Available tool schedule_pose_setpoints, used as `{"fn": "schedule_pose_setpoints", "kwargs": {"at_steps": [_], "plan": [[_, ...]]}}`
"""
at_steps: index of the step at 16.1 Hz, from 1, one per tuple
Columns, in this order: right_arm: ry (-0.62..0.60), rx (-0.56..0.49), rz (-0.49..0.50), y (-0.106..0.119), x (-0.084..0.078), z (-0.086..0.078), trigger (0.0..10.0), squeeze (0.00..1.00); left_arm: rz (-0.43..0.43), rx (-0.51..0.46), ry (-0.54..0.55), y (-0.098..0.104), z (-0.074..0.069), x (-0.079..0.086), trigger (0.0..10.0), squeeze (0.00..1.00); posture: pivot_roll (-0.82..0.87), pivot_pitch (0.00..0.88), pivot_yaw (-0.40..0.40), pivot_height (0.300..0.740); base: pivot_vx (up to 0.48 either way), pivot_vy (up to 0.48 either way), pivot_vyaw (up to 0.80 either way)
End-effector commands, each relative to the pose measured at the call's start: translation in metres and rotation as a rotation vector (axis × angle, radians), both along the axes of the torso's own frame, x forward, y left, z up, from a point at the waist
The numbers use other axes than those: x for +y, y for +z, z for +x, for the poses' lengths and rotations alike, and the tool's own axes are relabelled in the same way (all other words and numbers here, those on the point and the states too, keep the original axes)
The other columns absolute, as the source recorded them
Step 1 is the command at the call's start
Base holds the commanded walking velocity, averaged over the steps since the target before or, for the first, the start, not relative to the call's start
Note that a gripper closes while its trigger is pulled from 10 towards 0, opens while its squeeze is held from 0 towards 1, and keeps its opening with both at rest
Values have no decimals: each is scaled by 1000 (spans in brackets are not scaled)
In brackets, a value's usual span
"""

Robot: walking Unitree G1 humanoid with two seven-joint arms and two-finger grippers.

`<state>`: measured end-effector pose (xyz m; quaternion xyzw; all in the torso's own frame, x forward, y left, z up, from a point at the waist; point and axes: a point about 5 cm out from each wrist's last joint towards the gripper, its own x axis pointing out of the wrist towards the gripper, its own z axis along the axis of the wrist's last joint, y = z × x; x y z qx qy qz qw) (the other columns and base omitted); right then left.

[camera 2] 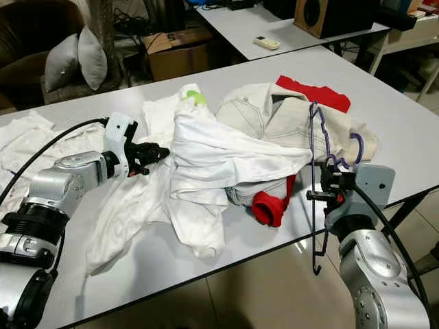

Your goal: Hang hanger

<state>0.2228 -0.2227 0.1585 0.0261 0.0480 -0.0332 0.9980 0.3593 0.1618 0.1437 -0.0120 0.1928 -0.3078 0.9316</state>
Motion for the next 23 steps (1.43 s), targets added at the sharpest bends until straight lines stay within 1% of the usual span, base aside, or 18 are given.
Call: {"fn": "schedule_pose_setpoints", "kwargs": {"at_steps": [1,2,3,4,5,6,7,10,15,21,22,23], "plan": [[22,9,6,-2,5,0,10000,0,-21,6,1,0,1,1,10000,0,-57,0,107,740,0,0,0],[23,10,7,-2,5,0,10000,0,-84,18,6,0,1,-2,8510,0,-56,0,106,740,0,0,0],[26,12,7,-3,5,0,10000,0,-113,26,3,-1,1,-5,4941,0,-55,0,105,740,0,0,0],[27,12,8,-3,5,0,10000,0,-112,27,1,-2,1,-5,4941,0,-54,0,104,740,0,0,0],[29,14,7,-3,6,0,10000,0,-109,32,-3,-4,0,-7,3725,0,-55,0,104,740,0,0,0],[32,14,7,-3,6,1,10000,0,-91,38,-9,-9,0,-8,1569,0,-54,0,103,740,0,0,0],[34,15,7,-3,6,1,10000,0,-92,40,-5,-10,0,-8,0,0,-55,0,103,740,0,0,0],[35,16,3,-3,6,1,10000,0,-98,34,7,-11,-1,-6,0,0,-57,0,102,740,0,0,0],[45,18,-2,-3,7,3,10000,0,-136,16,42,-12,0,-4,0,0,-54,0,94,740,0,0,0],[53,24,-6,-4,8,2,10000,0,-263,14,76,-3,2,-3,0,0,-56,0,94,740,0,0,0],[54,24,-6,-4,8,2,10000,0,-271,14,77,-2,2,-2,0,0,-56,0,94,740,0,0,0],[55,25,-7,-4,8,3,10000,0,-301,13,79,0,2,-2,0,0,-54,0,95,740,0,0,0]]}}
